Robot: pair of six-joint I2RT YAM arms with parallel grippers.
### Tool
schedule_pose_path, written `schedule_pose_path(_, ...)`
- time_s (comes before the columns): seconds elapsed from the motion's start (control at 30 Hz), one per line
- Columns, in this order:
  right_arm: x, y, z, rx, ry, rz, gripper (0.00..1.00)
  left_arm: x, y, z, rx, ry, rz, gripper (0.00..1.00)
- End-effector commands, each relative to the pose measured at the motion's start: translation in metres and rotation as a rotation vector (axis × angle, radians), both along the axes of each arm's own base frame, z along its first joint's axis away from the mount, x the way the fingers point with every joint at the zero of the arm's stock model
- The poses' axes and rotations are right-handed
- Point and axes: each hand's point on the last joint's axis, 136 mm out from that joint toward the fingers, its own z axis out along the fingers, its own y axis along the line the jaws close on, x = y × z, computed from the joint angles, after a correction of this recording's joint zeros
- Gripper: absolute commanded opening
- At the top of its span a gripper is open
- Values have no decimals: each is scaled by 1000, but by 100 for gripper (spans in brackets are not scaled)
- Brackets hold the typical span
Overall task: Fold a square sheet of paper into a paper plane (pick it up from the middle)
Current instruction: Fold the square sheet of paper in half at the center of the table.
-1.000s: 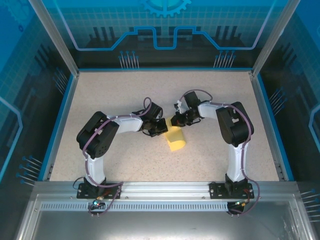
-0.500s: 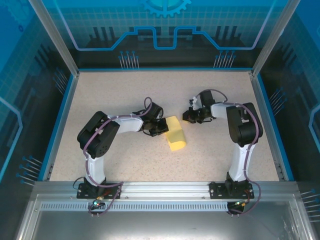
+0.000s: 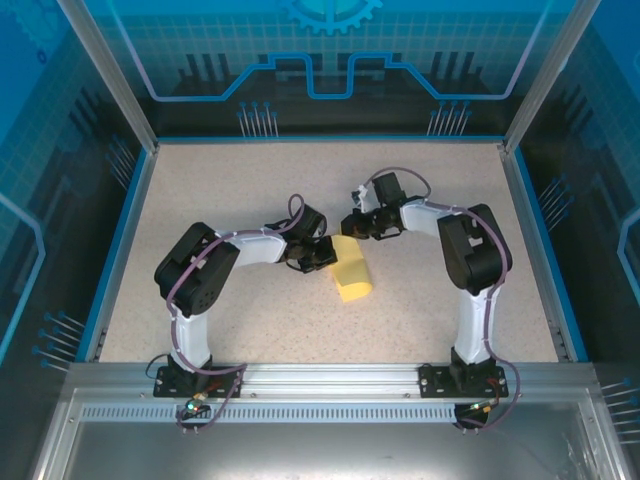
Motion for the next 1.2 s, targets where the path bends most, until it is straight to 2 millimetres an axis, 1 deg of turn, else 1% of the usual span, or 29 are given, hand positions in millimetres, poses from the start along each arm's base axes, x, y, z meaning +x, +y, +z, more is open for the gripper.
schedule_pose_path(0.0,2,-4,-15,-33,58,-12,7,-75,62,-80,304,300,12,0)
schedule_pose_path(0.23,10,-20,-38,-88,107,-60,6,-76,64,-81,318,297,-2,0)
schedule_pose_path(0.37,15,-40,-50,-104,138,-127,6,-79,67,-82,328,301,1,0)
schedule_pose_path(0.43,14,-51,-56,-111,152,-154,6,-83,73,-83,356,308,8,0)
schedule_pose_path(0.5,15,-59,-57,-112,149,-177,6,-87,78,-85,368,311,19,0)
schedule_pose_path(0.6,18,-73,-54,-90,137,-220,7,-91,81,-88,375,320,19,0)
schedule_pose_path(0.67,23,-80,-47,-74,119,-242,6,-91,80,-90,371,322,19,0)
schedule_pose_path(0.77,26,-82,-28,-60,75,-244,6,-89,76,-90,358,315,14,0)
schedule_pose_path(0.83,26,-80,-9,-44,36,-239,7,-86,75,-88,356,307,10,0)
schedule_pose_path(0.87,23,-79,-2,-37,22,-235,7,-86,74,-88,356,305,6,0)
schedule_pose_path(0.93,11,-73,14,-31,-2,-210,7,-84,73,-87,353,301,1,0)
schedule_pose_path(1.0,-8,-61,20,-33,7,-163,7,-84,72,-86,351,300,0,0)
schedule_pose_path(1.07,-31,-51,20,-40,35,-119,7,-82,70,-85,346,296,0,0)
schedule_pose_path(1.13,-55,-42,13,-46,91,-85,7,-83,71,-85,348,295,1,0)
schedule_pose_path(1.17,-63,-39,9,-42,115,-77,7,-82,71,-84,348,292,0,0)
